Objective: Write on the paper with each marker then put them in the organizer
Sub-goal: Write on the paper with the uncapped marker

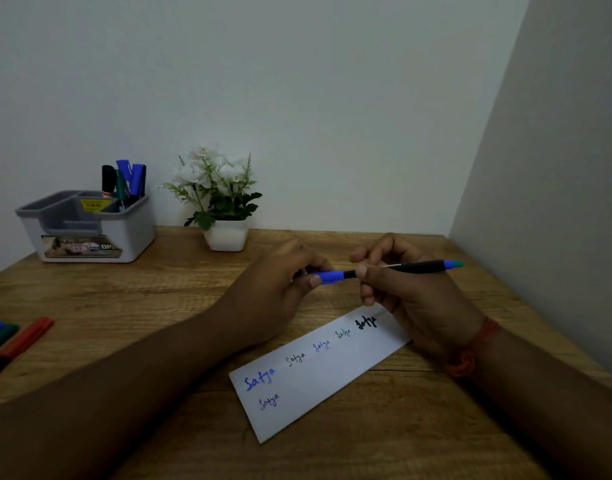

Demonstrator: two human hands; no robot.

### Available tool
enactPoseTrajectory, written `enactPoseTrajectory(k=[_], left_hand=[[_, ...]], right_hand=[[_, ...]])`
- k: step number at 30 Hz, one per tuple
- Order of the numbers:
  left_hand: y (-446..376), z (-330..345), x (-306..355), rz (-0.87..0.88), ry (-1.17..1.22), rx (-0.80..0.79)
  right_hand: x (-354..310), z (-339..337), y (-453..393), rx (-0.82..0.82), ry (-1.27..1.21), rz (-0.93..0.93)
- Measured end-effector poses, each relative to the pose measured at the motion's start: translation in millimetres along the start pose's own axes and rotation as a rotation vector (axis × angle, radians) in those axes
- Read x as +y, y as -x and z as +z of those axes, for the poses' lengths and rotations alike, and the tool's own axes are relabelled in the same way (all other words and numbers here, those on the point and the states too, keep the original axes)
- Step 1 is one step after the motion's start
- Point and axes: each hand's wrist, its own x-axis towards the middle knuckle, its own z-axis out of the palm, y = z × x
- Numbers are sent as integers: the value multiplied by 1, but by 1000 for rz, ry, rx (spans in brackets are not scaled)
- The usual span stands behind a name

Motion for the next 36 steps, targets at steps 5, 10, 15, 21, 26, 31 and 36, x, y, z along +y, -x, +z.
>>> enactPoseTrajectory(k=[5,10,15,21,26,31,36], left_hand=[[0,0,7,-11,16,9],[-2,2,14,-78,-29,56],[-9,-4,24,-46,-38,91],[-9,-15,25,62,-178,90],[-11,-30,11,0,-485,78],[-2,-62,2,-133,-787,-10],[40,-128,-35,-232,-895,22]], right_hand=[[6,4,1,-6,29,13],[11,9,-1,61,92,7],[2,15,-1,101,51,-16],[-9,27,-11,155,101,-21],[-14,40,-10,154,100,50],[-15,59,-27,-4,266,188],[-14,92,-59,-152,605,134]])
